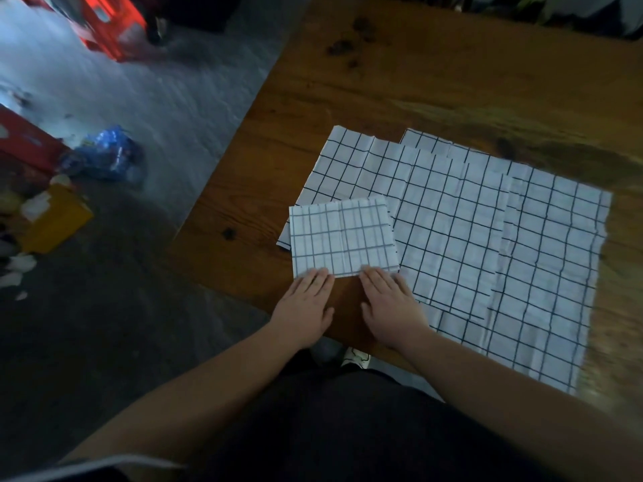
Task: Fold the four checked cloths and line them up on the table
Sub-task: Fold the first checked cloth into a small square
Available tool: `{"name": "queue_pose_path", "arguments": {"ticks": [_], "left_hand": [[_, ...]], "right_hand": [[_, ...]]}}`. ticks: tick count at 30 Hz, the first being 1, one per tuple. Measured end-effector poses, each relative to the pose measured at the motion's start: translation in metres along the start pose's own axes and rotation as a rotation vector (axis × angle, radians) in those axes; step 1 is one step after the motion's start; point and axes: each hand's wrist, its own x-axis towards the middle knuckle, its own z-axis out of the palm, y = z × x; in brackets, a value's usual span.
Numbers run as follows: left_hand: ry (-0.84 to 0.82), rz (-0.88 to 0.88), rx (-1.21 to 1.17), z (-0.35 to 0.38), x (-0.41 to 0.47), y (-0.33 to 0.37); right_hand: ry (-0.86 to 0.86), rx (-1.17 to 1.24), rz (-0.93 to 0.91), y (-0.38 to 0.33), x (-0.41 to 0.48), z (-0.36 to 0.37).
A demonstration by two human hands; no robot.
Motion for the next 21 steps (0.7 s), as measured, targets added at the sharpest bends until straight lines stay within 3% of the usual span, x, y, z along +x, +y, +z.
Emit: {"name": "queue_pose_path", "arguments": {"ticks": [9, 15, 21], "left_hand": [[-0.032, -0.02, 0.0, 0.006, -0.021, -0.039], [0.182, 0.034, -0.139, -0.017, -0.01, -0.033], [0.199, 0.035, -0.239, -0.041, 0.028, -0.055]], "right_hand": [[0.044, 0.122, 0.199, 0.038, -0.012, -0.008], [0.259, 0.522, 0.363, 0.025, 0.006, -0.032], [0.199, 0.566, 0.587, 0.01, 0.035, -0.047]]}}
